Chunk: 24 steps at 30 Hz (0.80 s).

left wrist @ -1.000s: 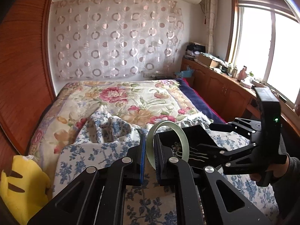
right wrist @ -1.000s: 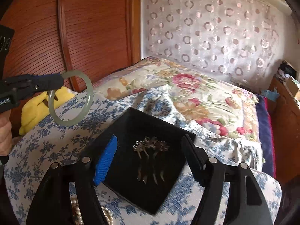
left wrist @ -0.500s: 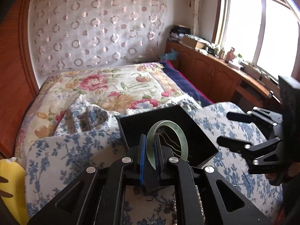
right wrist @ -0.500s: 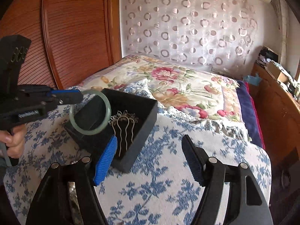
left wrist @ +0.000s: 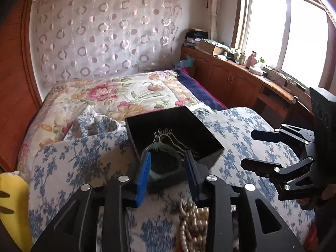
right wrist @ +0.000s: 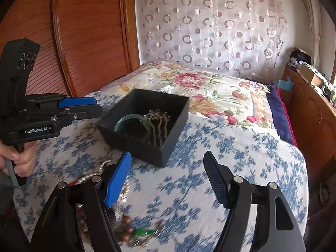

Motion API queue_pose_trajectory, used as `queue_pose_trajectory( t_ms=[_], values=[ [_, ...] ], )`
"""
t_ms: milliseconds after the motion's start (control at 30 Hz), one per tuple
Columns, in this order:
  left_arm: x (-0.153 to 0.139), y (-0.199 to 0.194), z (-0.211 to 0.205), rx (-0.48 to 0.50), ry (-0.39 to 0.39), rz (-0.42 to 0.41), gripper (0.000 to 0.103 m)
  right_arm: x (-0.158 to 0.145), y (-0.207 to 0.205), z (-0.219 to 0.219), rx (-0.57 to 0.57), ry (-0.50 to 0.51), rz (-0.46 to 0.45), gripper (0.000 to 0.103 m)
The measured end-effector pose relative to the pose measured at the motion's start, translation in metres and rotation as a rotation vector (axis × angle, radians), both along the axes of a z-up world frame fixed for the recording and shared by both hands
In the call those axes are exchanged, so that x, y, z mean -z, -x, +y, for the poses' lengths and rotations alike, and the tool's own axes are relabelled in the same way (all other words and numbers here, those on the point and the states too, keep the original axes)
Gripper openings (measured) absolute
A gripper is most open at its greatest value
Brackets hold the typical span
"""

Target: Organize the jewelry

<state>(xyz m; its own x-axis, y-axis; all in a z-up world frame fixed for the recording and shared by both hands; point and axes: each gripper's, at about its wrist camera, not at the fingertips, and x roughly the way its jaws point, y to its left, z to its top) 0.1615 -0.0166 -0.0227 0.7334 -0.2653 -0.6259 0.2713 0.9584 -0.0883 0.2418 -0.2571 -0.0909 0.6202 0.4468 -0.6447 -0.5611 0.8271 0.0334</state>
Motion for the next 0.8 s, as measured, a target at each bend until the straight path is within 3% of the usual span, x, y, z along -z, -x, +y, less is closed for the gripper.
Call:
queue_pose_trajectory(
  t_ms=[100, 433, 800],
  values=[
    [0.002, 0.021, 0.004, -0.001, -0.001, -0.008, 0.035, 0.004, 0.018, 0.005, -0.017, -0.016, 0.008, 0.073],
    [0.017, 0.07, 0.019, 0.003, 0.006, -0.005, 0.036, 0.027, 0.057, 0.018, -0.049, 0.008, 0.059, 0.037],
    [0.042, 0.098, 0.026, 0.012, 0.021, 0.037, 0.037, 0.048, 0.063, 0.037, -0.041, 0.095, 0.095, 0.029]
  ],
)
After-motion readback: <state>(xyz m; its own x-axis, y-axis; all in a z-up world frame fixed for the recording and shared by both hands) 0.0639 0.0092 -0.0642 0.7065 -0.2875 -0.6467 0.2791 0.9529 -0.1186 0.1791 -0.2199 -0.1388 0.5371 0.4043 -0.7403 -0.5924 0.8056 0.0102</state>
